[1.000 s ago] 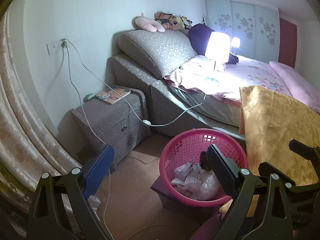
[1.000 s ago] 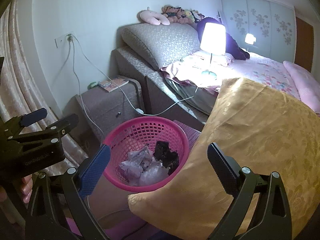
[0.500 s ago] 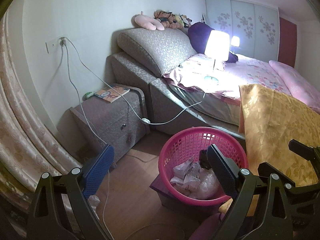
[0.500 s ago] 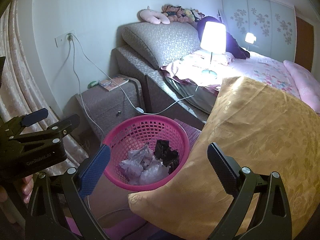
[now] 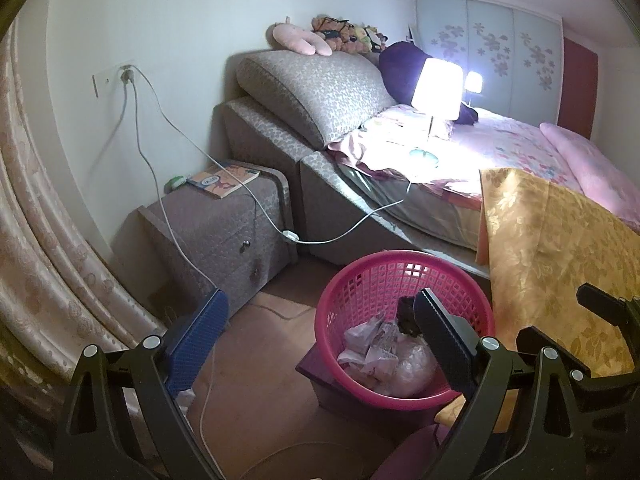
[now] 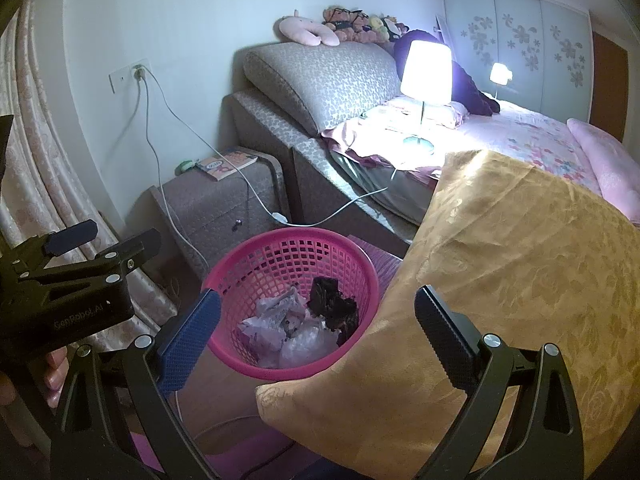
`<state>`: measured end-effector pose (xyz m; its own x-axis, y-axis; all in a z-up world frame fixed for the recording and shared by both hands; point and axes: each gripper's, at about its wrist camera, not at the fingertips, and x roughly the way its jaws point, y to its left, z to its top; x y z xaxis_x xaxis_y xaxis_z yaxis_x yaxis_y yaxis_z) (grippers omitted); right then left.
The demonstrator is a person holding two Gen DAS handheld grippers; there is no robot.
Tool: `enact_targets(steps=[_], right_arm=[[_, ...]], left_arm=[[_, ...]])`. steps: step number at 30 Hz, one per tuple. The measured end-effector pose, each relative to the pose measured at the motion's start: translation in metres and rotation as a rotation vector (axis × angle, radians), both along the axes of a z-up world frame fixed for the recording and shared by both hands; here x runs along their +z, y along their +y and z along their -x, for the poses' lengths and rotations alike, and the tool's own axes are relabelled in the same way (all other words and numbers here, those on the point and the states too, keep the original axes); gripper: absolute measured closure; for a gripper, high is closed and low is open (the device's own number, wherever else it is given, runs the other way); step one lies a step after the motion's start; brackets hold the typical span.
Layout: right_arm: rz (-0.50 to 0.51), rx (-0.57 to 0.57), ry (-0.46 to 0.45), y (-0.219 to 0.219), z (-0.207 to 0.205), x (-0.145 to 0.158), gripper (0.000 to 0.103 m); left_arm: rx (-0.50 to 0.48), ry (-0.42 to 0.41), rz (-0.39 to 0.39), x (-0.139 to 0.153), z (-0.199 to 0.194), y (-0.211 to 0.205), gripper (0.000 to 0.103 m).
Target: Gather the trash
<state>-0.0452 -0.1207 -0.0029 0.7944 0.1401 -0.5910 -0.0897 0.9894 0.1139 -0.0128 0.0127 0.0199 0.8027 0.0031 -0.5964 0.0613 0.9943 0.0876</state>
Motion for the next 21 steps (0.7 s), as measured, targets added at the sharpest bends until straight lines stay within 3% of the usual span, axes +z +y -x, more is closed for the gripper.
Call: enact_targets(steps=[21], right_arm=[[0.001, 0.002, 0.003, 0.0011, 0.0036, -0.0023, 0.009]], left_arm=[[-0.003, 0.007, 0.006, -0.0024, 0.0017, -0.0035, 0.013]])
